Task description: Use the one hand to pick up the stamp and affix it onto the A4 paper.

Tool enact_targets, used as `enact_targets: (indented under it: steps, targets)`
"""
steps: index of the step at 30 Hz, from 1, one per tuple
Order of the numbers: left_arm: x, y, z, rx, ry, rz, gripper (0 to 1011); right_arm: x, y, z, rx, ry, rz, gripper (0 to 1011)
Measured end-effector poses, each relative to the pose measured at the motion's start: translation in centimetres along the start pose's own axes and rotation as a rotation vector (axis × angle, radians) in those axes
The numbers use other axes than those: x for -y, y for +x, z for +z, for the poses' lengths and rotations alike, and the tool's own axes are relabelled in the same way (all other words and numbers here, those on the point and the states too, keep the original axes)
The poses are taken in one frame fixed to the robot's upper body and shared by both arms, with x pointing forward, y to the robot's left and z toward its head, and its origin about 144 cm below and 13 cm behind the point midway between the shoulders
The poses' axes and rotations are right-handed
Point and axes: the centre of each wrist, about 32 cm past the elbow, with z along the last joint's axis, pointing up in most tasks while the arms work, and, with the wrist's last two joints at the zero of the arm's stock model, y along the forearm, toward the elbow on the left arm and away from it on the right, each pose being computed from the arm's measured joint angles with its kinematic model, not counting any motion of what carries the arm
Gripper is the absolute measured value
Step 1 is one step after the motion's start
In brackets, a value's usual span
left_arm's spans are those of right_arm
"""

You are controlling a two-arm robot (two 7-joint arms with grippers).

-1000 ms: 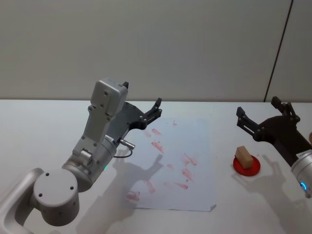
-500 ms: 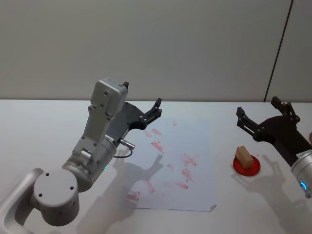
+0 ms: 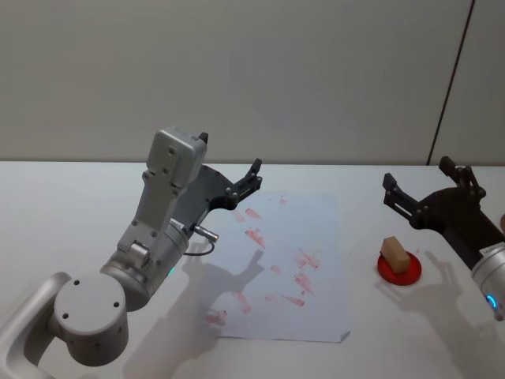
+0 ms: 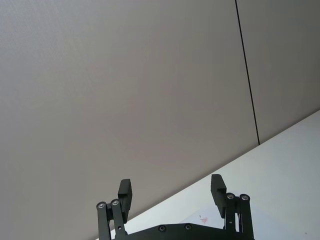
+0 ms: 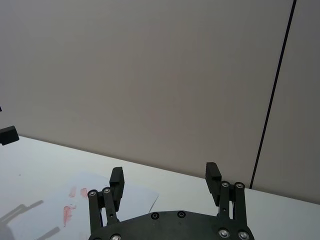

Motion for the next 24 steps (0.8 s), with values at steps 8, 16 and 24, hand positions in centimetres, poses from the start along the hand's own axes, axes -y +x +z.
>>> enact_targets:
  steps: [8,16,24]
  targets:
    - [0.0,0.0,0.0,0.000,0.000,0.000,1003,0.5,0.6,-0.1,0.001,-0.026,-0.002,1001]
    - [0.0,0.0,0.0,0.000,0.000,0.000,1003,1.5,1.9,0.2,0.000,-0.101,0.014,1001]
    - [0.0,0.0,0.0,0.000,0.000,0.000,1003,1.9,2.6,0.4,0.009,-0.189,0.042,1001]
